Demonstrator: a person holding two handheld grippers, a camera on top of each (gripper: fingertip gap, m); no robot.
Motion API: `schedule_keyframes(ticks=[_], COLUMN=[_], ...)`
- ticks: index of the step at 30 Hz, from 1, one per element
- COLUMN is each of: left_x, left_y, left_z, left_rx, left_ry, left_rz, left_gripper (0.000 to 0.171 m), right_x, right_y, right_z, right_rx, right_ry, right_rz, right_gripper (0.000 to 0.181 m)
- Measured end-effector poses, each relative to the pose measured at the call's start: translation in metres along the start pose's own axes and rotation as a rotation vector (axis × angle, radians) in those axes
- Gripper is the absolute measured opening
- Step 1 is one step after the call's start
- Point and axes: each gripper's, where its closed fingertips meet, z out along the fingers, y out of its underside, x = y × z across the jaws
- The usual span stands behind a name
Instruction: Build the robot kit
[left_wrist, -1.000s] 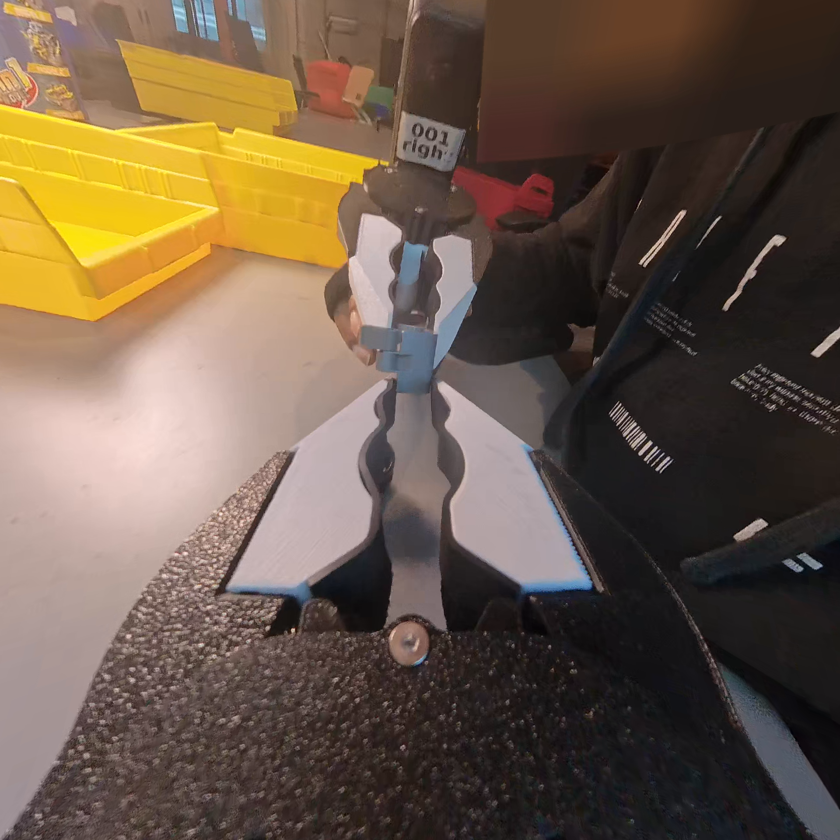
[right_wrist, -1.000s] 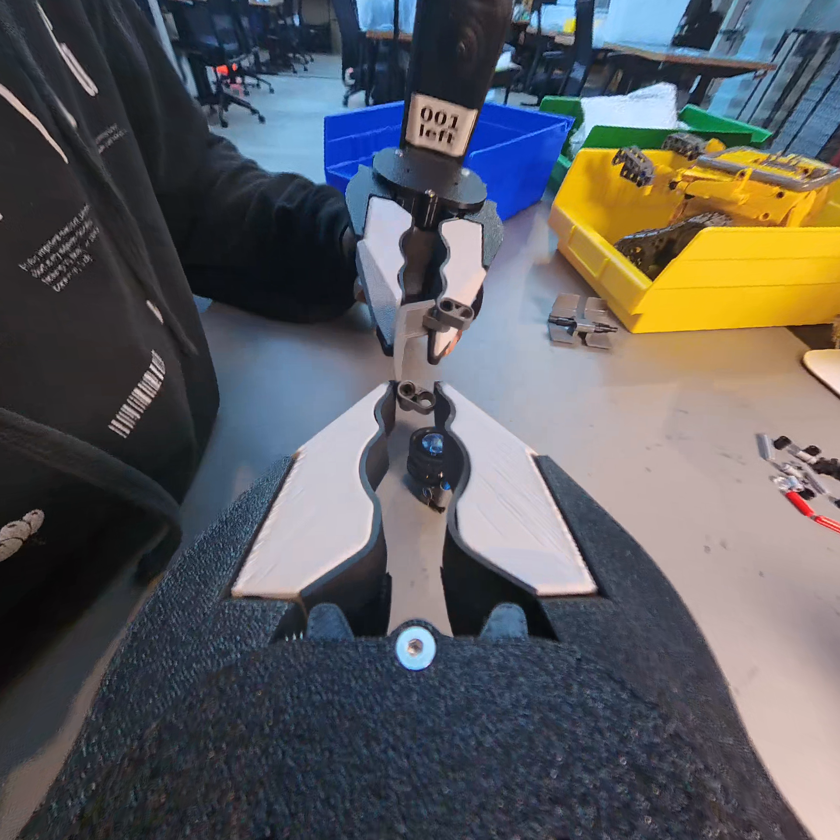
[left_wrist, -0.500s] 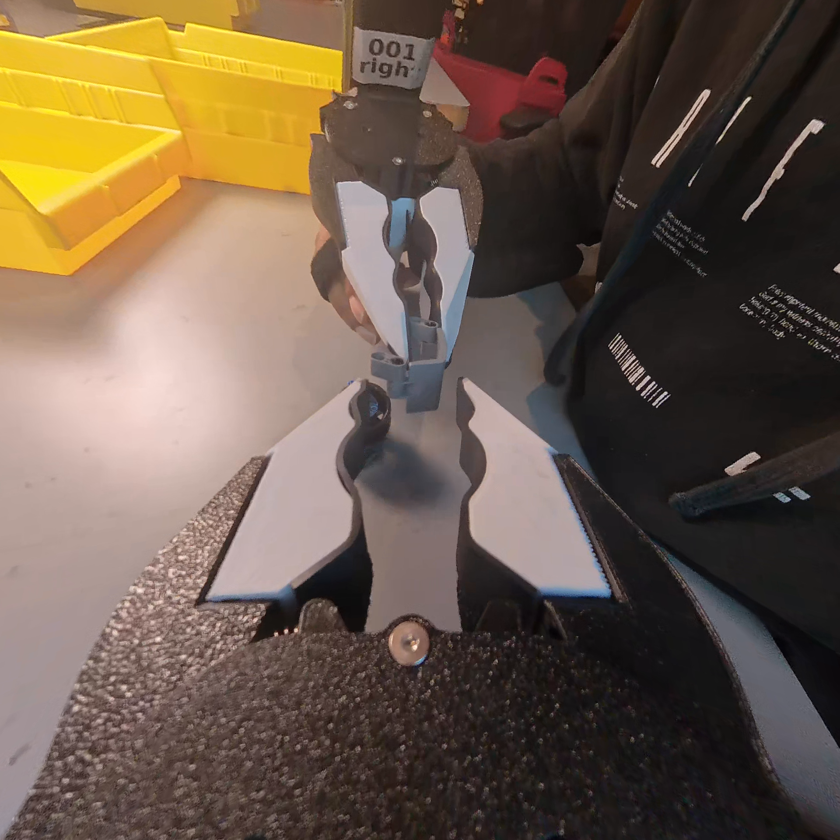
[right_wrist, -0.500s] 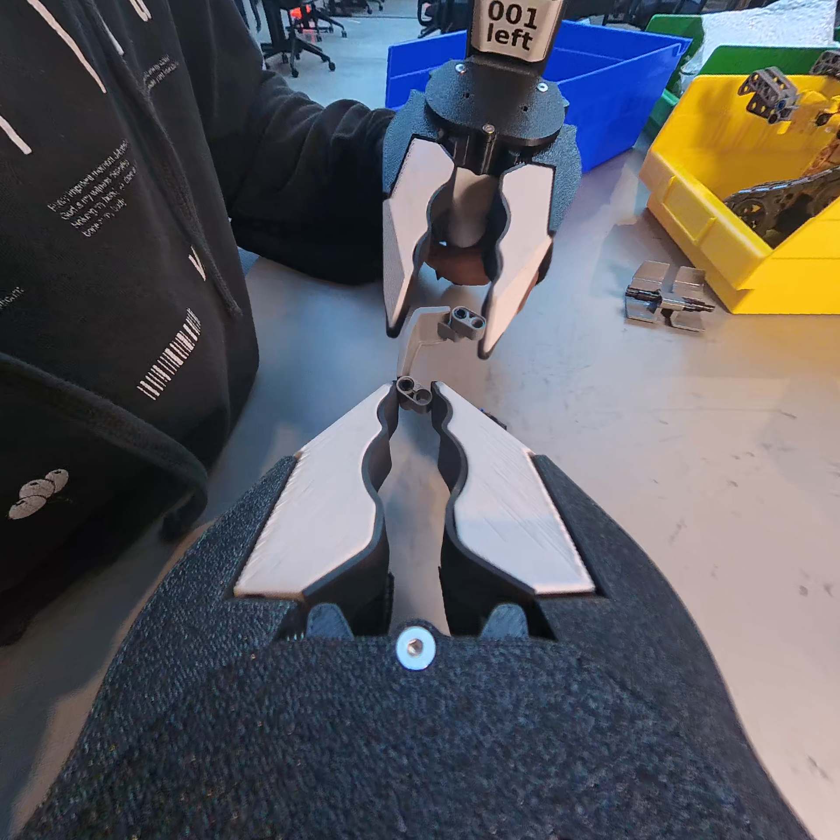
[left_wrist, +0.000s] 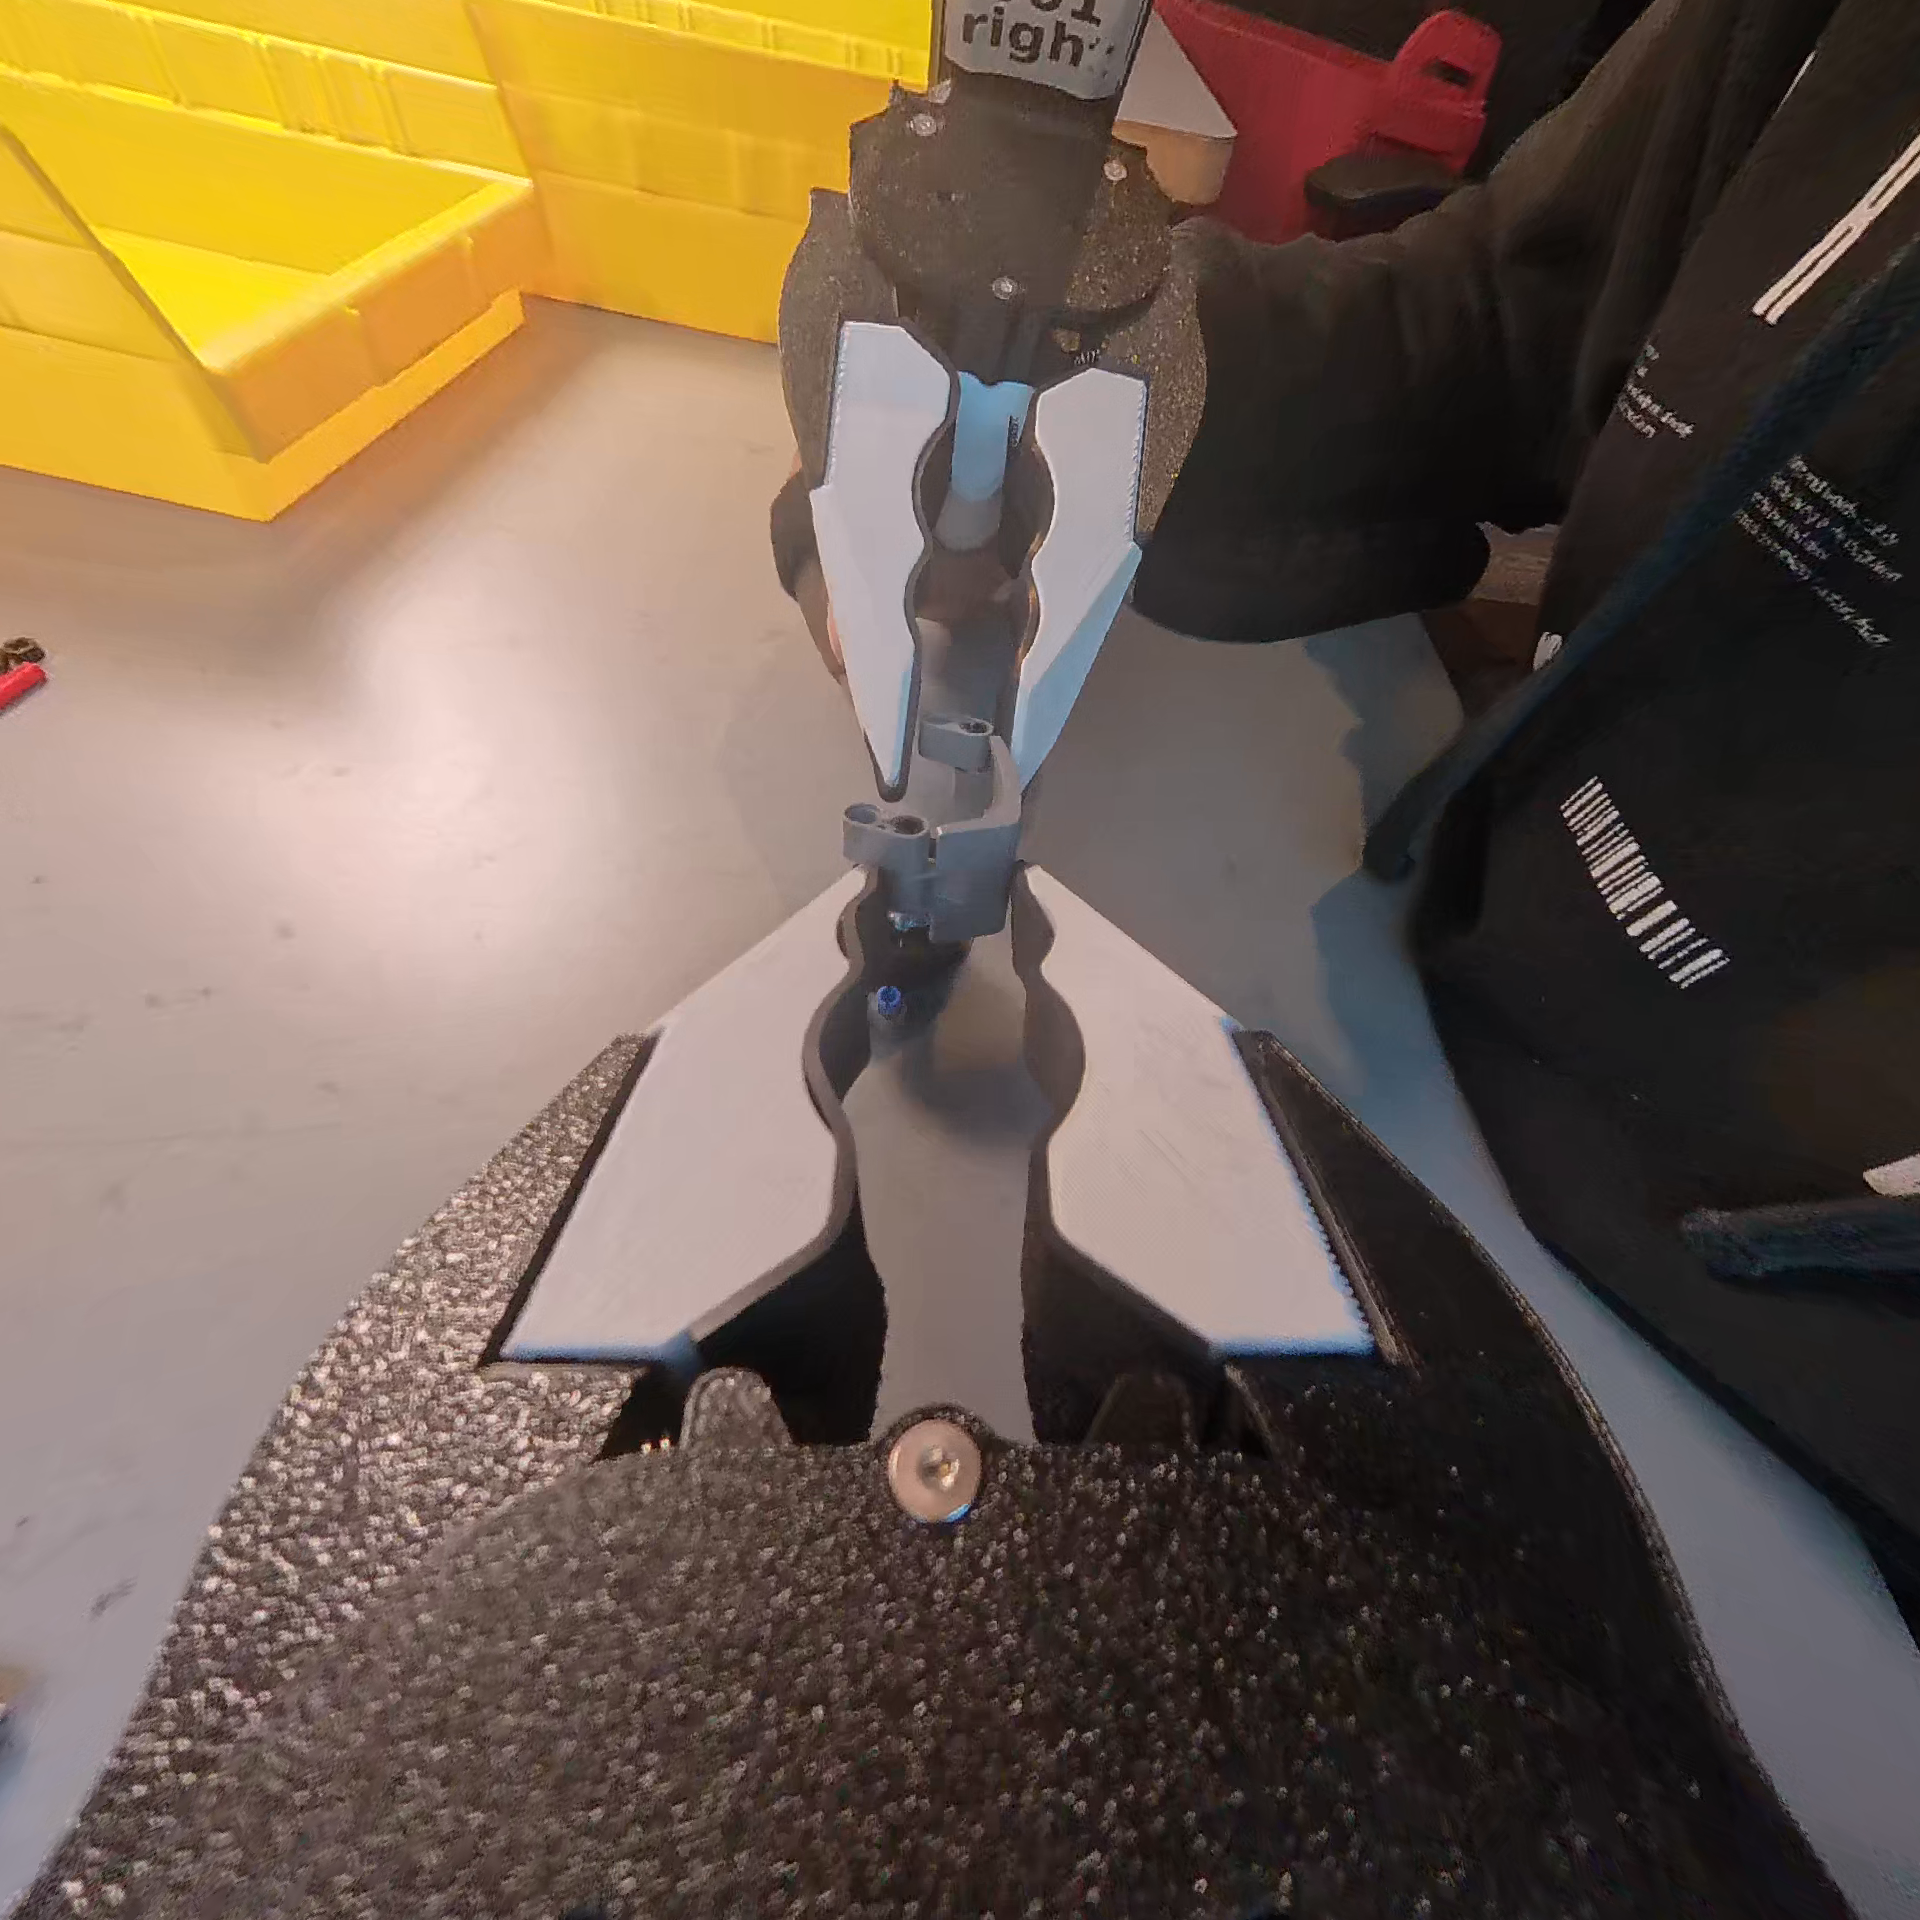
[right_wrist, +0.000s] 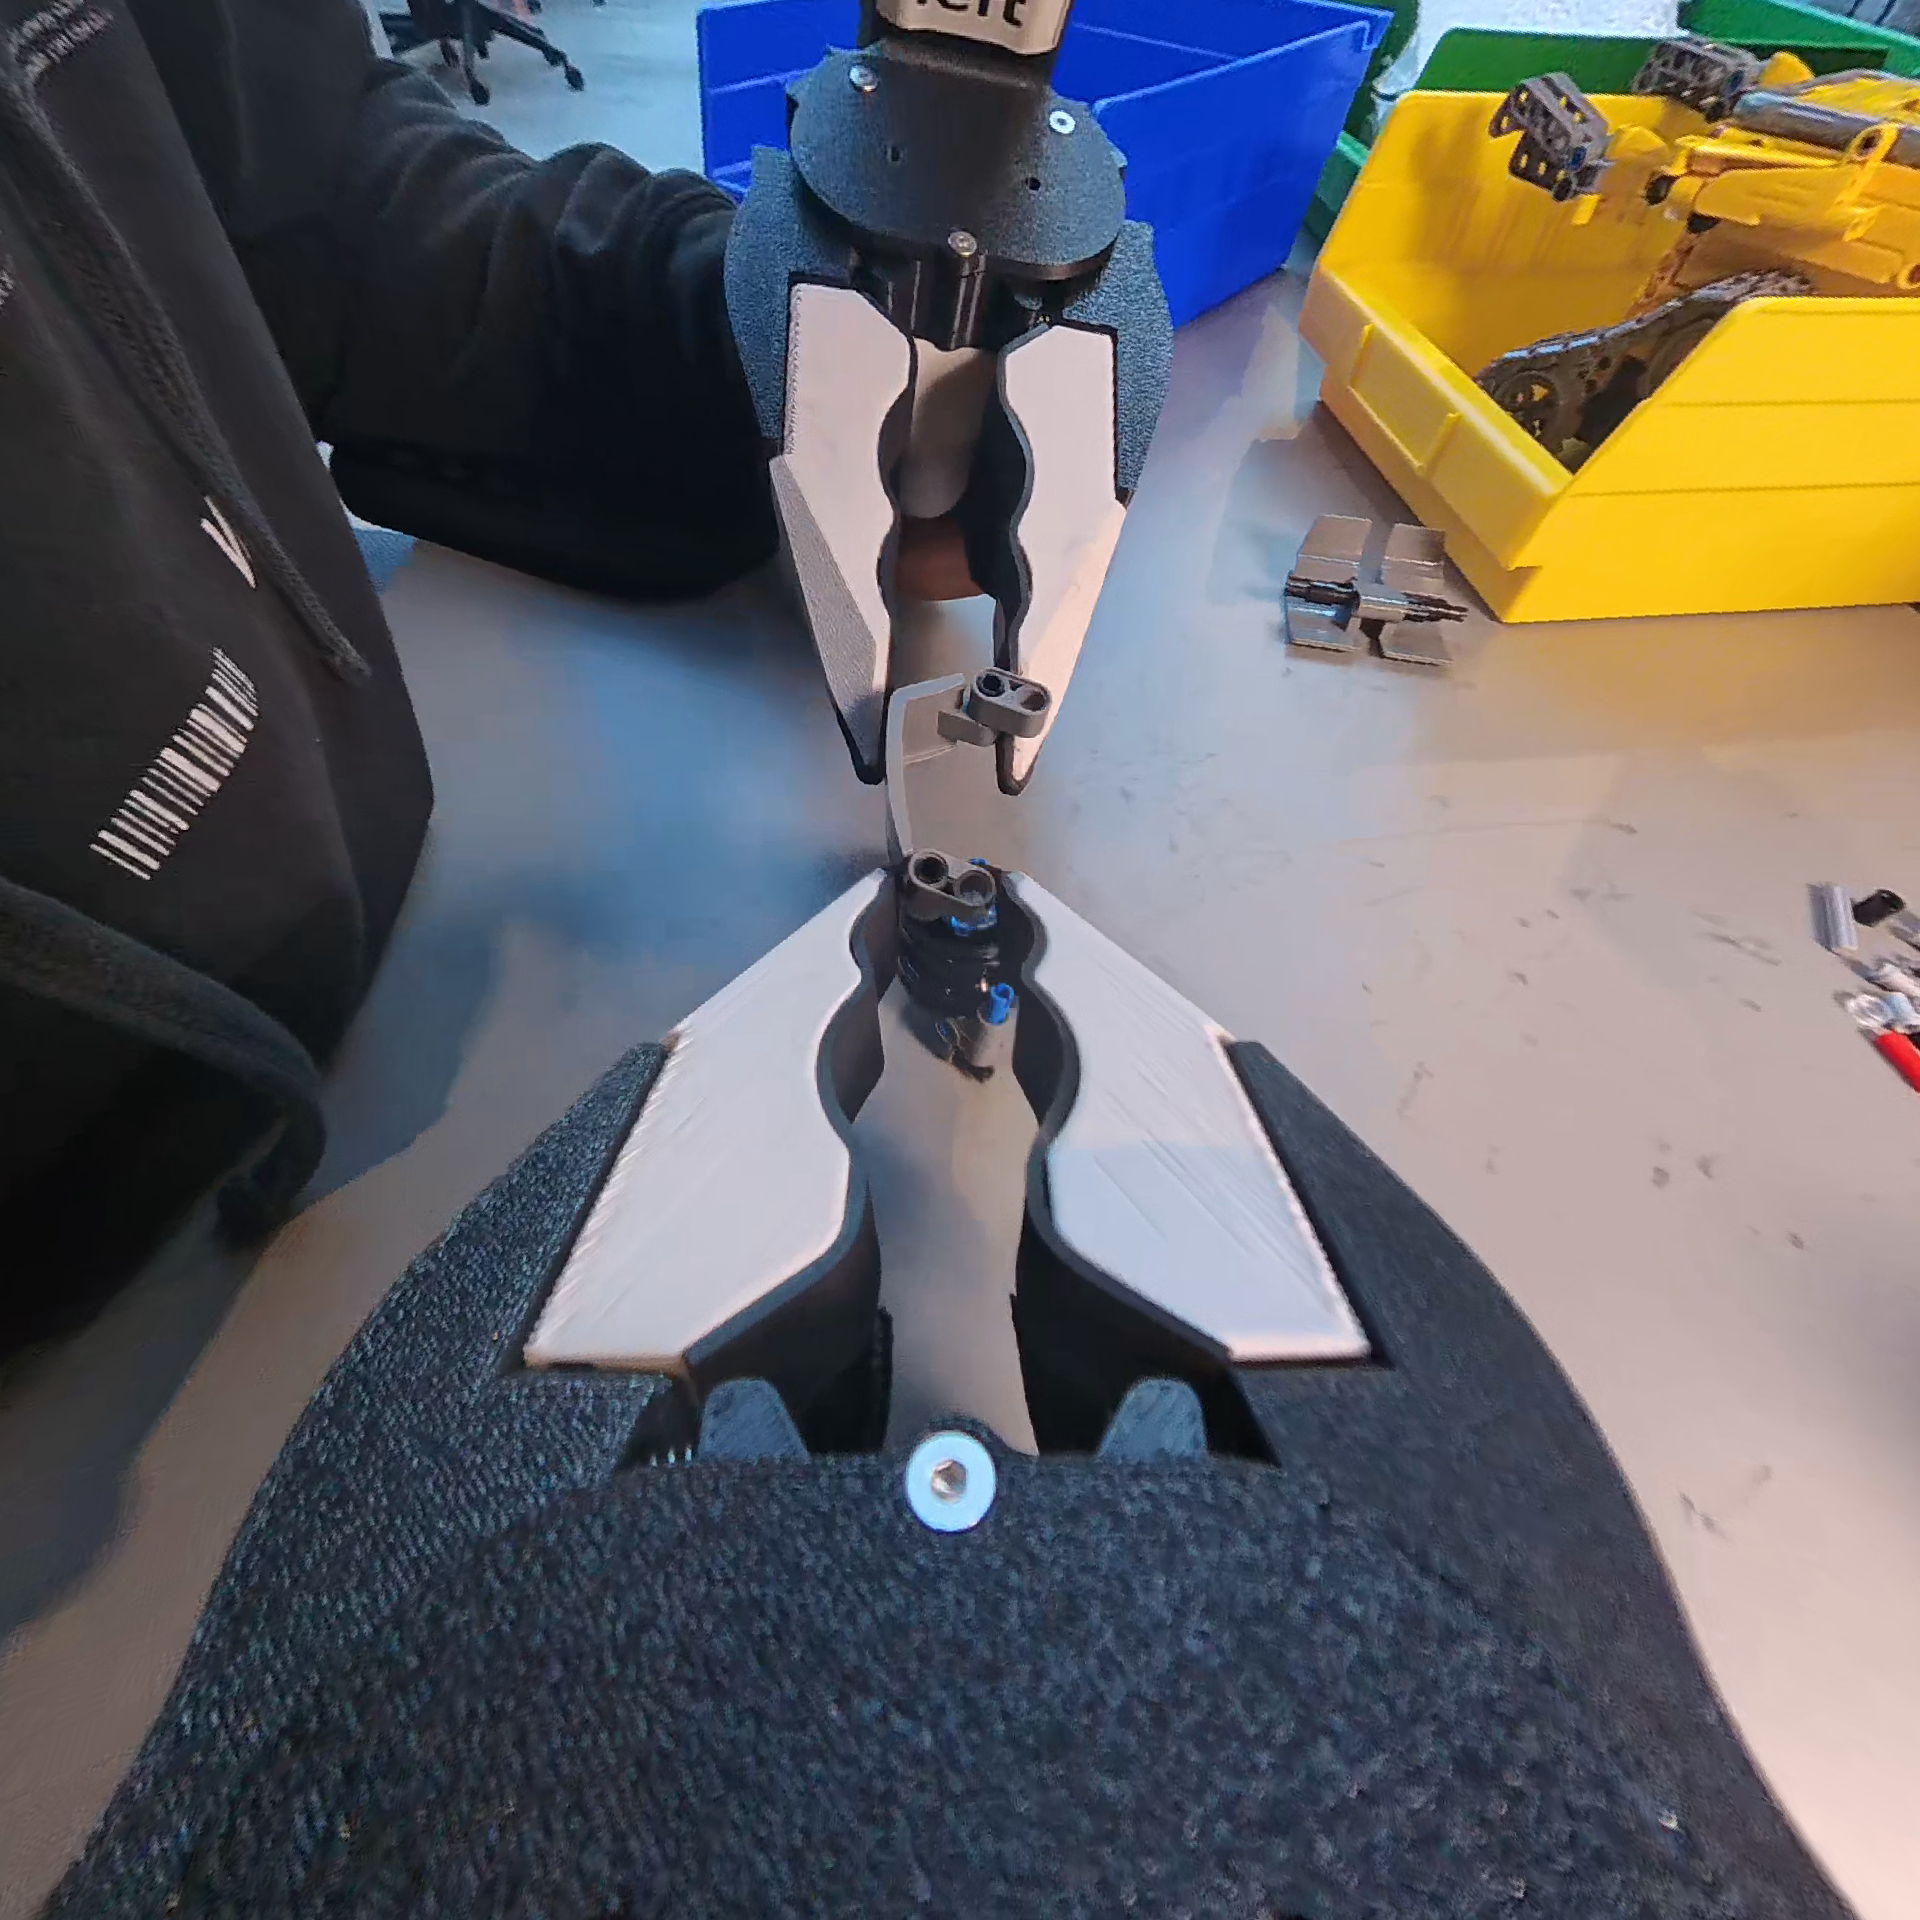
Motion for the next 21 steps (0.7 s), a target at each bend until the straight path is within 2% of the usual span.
schedule_keyframes(ticks=[8, 21], left_x=[-0.002, 0.005], left_y=[0.003, 0.015], left_z=[0.001, 0.001], left_rx=[-0.015, -0.086], left_ry=[-0.013, 0.055], left_rz=[-0.003, -0.045], left_gripper=[0.021, 0.021], right_x=[0.009, 0.0], right_y=[0.005, 0.012], right_z=[-0.002, 0.004], right_rx=[-0.035, -0.084], right_ry=[0.067, 0.038], right_rz=[-0.031, -0.049], right_gripper=[0.02, 0.018])
